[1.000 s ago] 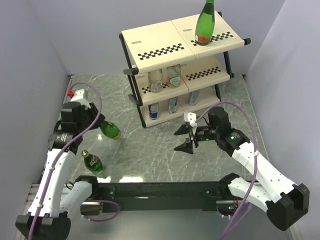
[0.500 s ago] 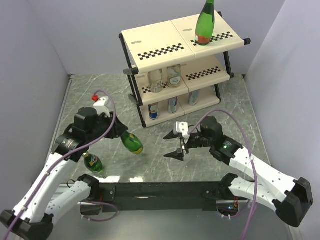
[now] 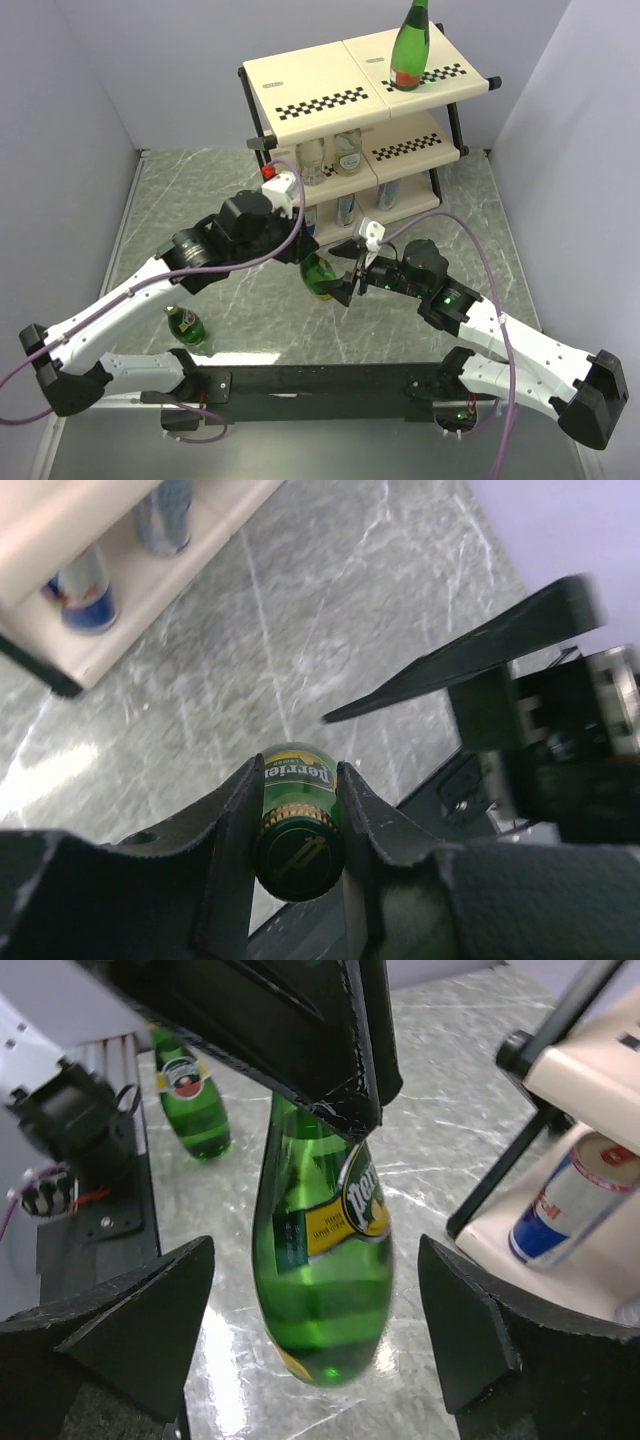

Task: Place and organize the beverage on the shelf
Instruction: Pick up the drink from the center of the board.

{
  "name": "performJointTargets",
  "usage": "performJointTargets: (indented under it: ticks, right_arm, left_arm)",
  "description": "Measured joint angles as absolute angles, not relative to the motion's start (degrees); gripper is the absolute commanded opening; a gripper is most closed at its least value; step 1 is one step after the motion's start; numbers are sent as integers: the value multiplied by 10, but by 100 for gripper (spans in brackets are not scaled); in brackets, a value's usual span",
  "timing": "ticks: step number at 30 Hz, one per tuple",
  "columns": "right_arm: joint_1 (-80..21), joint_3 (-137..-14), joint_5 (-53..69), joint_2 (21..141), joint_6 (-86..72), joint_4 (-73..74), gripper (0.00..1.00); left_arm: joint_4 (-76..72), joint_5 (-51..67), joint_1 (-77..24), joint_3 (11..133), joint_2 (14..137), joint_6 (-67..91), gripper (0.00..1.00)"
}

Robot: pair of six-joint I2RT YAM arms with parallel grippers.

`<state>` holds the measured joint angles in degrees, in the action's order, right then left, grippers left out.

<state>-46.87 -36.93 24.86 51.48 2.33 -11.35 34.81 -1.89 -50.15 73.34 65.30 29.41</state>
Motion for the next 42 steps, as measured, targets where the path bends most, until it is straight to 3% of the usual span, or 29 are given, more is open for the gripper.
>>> performJointTargets:
  ticks: [15,29,32,37,38,39,42]
  right_arm:
    - [-470,-369,158,515,-4,-138,96]
    - [-470,-365,156,528,7,-144,89]
    - [-470,-365,156,529,8,-140,83]
    - [-470,-366,157,531,10,-136,63]
    - [-470,-367,159,533,10,-135,56]
    - [-470,-368,161,535,10,-134,42]
    - [-470,-376,169,541,11,-124,11]
  left_arm:
    - [350,-54,-554,855,739,292,0]
    - [363,-55,-564,916,785,285,0]
    - [369,-55,-564,920,786,282,0]
    - [379,-54,-565,922,786,281,0]
    - [380,-55,-565,922,786,281,0]
    - [381,-55,-565,922,786,281,0]
    - [384,-55,-565,922,786,281,0]
